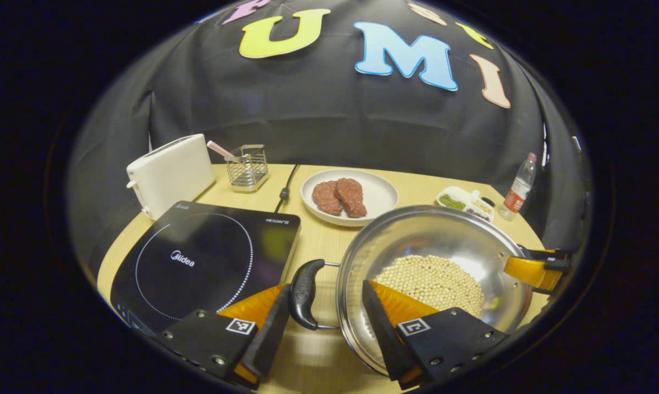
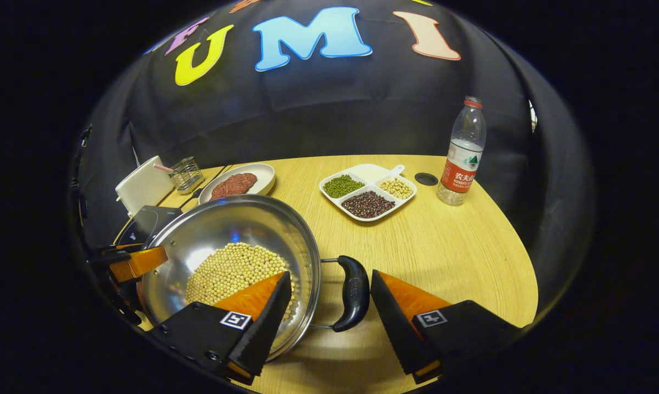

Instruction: First push the handle of the pot to place it horizontally, then grasp the pot with both hands and set it on the induction cooktop.

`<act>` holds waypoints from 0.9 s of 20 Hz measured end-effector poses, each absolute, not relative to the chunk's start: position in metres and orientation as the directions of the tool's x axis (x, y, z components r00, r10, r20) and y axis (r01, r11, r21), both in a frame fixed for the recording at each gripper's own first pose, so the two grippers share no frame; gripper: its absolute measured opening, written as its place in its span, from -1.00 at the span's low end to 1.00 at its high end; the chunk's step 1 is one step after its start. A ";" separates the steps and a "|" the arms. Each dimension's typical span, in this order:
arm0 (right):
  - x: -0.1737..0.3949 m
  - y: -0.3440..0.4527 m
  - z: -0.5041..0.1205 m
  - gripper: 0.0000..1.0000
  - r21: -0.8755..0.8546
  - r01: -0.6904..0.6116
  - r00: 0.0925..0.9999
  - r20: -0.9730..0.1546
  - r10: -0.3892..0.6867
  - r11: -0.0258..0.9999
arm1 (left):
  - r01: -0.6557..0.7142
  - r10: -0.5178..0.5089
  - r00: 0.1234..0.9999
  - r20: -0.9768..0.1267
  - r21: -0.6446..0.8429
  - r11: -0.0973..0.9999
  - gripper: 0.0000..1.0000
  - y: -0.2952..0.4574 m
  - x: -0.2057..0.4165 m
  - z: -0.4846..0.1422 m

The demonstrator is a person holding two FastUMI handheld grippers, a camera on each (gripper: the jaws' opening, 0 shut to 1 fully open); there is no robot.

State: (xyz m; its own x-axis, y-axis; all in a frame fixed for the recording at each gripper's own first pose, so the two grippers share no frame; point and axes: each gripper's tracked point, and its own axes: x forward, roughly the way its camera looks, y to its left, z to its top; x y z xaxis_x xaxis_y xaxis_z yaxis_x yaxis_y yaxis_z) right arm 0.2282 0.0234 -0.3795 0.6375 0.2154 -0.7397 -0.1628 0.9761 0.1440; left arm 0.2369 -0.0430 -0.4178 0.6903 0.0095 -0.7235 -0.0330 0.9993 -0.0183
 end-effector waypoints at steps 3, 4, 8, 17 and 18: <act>0.230 0.017 -0.384 0.43 0.129 -0.149 0.633 -0.749 0.195 0.980 | -0.032 0.014 0.679 -0.734 -0.011 0.999 0.58 -0.042 0.237 -0.422; 0.231 0.017 -0.384 0.35 0.138 -0.140 0.632 -0.750 0.196 0.981 | -0.039 0.030 0.677 -0.735 0.005 0.999 0.57 -0.038 0.237 -0.423; 0.229 0.019 -0.383 0.08 0.153 -0.133 0.628 -0.752 0.202 0.979 | -0.049 0.032 0.673 -0.739 -0.002 0.999 0.23 -0.037 0.234 -0.422; 0.235 0.018 -0.361 -0.12 0.149 -0.146 0.651 -0.730 0.208 0.978 | -0.031 0.011 0.683 -0.730 -0.014 0.999 0.05 -0.038 0.238 -0.406; 0.236 0.019 -0.354 -0.19 0.146 -0.147 0.657 -0.725 0.206 0.978 | -0.032 0.007 0.689 -0.725 -0.020 0.999 0.10 -0.039 0.240 -0.400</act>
State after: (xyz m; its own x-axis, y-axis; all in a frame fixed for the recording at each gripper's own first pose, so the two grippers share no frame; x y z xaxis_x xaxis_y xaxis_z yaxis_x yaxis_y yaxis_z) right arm 0.2359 0.0187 -0.3539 0.6571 0.2065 -0.7250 -0.1467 0.9784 0.1456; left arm 0.2401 -0.0386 -0.3998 0.6888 0.0074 -0.7249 -0.0317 0.9993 -0.0198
